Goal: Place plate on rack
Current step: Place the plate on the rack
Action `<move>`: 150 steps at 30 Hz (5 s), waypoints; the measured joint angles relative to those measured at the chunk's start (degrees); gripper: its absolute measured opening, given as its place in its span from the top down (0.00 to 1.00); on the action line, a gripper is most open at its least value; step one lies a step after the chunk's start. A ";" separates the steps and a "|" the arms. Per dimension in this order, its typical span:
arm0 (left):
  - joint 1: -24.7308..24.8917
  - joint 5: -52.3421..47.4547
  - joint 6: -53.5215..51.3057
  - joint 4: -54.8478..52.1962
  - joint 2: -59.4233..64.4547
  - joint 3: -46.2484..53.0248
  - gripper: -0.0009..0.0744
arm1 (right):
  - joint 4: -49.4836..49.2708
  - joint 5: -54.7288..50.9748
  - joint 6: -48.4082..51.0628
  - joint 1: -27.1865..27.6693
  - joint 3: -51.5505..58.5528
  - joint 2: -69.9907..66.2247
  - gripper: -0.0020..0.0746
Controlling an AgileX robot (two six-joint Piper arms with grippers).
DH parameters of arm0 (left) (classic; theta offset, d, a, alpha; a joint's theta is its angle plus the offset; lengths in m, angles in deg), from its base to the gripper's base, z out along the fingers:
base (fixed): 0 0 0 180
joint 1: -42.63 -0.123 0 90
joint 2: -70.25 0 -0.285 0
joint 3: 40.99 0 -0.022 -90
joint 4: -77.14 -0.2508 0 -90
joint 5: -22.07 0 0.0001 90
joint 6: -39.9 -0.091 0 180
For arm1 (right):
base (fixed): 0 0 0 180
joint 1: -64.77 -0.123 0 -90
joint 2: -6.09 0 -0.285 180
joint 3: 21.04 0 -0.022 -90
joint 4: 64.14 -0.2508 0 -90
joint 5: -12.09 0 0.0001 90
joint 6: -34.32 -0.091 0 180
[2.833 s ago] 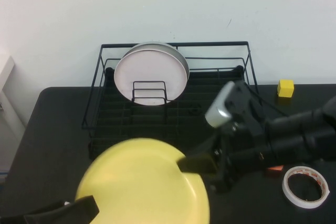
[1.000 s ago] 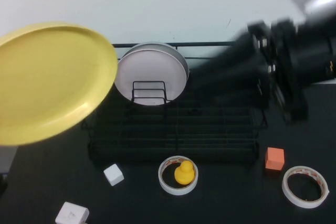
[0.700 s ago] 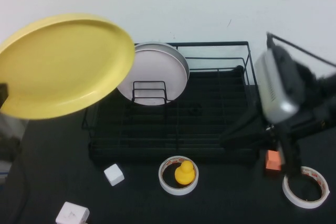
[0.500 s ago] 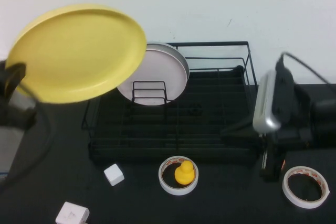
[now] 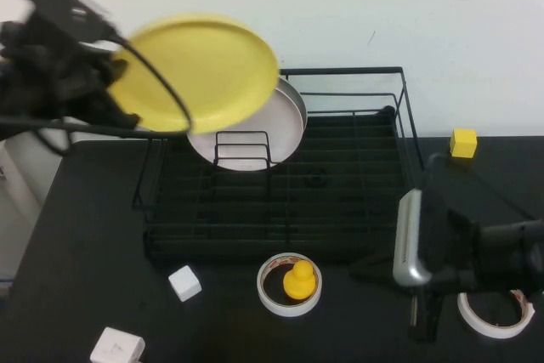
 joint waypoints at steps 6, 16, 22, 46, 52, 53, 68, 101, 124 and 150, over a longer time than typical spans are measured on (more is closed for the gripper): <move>4.78 10.99 -6.17 0.34 10.76 -4.36 0.94 | -0.15 -1.57 1.60 0.00 -0.21 -7.66 0.97; 9.21 20.67 -7.29 -7.40 21.09 -7.11 0.94 | -0.56 -7.17 3.63 0.00 -0.68 -17.97 0.97; 11.31 28.29 -6.79 -12.47 23.95 -7.62 0.94 | -0.68 -9.18 3.63 0.00 -0.80 -18.40 0.97; 11.89 28.50 19.25 -37.37 24.68 -7.62 0.95 | -0.77 -10.25 3.53 0.00 -0.80 -18.48 0.97; 12.18 26.67 20.20 -37.94 24.96 -7.62 0.95 | -0.80 -10.25 2.81 0.00 -1.18 -18.66 0.97; 12.18 26.90 20.20 -37.94 25.24 -7.62 0.95 | -0.90 -10.25 2.81 0.00 -1.28 -18.75 0.97; 12.23 31.72 20.42 -38.86 27.69 -7.62 0.95 | -0.92 -10.35 2.77 0.09 -1.28 -18.88 0.97; 14.48 46.20 24.90 -36.13 33.97 -7.75 0.37 | -0.92 -10.47 2.77 0.09 -1.28 -18.88 0.97; 15.97 44.70 28.11 -39.48 35.32 -7.94 0.36 | -1.02 -10.47 2.77 0.09 -1.28 -18.88 0.97; 25.91 71.37 19.56 -16.81 37.96 -8.08 0.46 | -1.02 -10.60 2.77 0.09 -1.28 -18.88 0.97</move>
